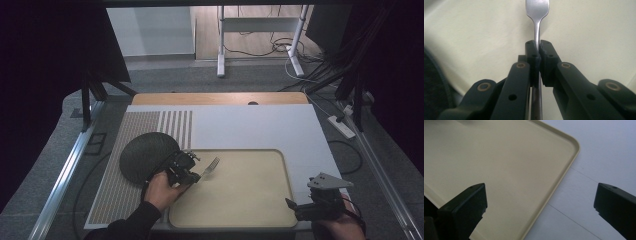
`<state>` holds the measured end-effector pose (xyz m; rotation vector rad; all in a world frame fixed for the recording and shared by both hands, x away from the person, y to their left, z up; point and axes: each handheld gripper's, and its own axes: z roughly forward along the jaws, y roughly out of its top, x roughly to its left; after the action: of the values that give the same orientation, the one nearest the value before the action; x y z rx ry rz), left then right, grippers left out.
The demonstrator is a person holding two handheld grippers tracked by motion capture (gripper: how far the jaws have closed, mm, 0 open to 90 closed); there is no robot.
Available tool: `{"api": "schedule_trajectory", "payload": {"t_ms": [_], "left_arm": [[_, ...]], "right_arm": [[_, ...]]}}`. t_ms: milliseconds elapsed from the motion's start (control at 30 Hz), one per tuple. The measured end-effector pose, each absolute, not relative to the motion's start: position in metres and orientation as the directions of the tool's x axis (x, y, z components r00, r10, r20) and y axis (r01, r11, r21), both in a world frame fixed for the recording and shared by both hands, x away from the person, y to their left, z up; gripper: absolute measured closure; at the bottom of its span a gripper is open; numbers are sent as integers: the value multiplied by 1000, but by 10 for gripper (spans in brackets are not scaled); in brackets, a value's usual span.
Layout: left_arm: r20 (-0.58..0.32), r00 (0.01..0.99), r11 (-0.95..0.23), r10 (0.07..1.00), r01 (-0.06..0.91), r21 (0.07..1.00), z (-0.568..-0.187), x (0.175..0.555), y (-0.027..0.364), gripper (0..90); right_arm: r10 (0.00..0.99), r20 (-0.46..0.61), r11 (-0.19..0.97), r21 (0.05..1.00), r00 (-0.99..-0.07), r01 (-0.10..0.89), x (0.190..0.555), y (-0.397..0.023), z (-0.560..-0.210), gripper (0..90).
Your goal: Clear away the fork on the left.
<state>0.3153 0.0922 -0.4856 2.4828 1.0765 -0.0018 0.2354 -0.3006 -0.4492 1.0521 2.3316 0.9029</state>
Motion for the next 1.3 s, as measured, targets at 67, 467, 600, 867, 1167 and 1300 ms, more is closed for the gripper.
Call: {"api": "schedule_trajectory", "payload": {"t_ms": [67, 467, 600, 867, 1167, 1300], "left_arm": [[-169, 699, -610, 695, 697, 377, -491, 315, 88, 856], [-119, 726, -618, 677, 649, 445, -489, 311, 77, 812], [-140, 755, -642, 640, 626, 443, -493, 312, 62, 888], [-94, 722, -632, 685, 654, 417, -508, 324, 61, 889], [-101, 637, -554, 764, 729, 403, -508, 335, 90, 889], [-105, 596, -517, 796, 760, 394, -508, 338, 103, 889]], "right_arm": [[774, -112, 503, 707, -624, 497, 235, -301, -449, 0], [770, -113, 507, 706, -628, 495, 235, -300, -450, 0], [769, -115, 510, 703, -629, 495, 235, -300, -450, 0], [766, -116, 512, 704, -632, 492, 235, -300, -450, 0], [764, -117, 515, 703, -635, 491, 235, -300, -450, 0], [763, -117, 515, 703, -635, 491, 235, -300, -450, 0]]}}
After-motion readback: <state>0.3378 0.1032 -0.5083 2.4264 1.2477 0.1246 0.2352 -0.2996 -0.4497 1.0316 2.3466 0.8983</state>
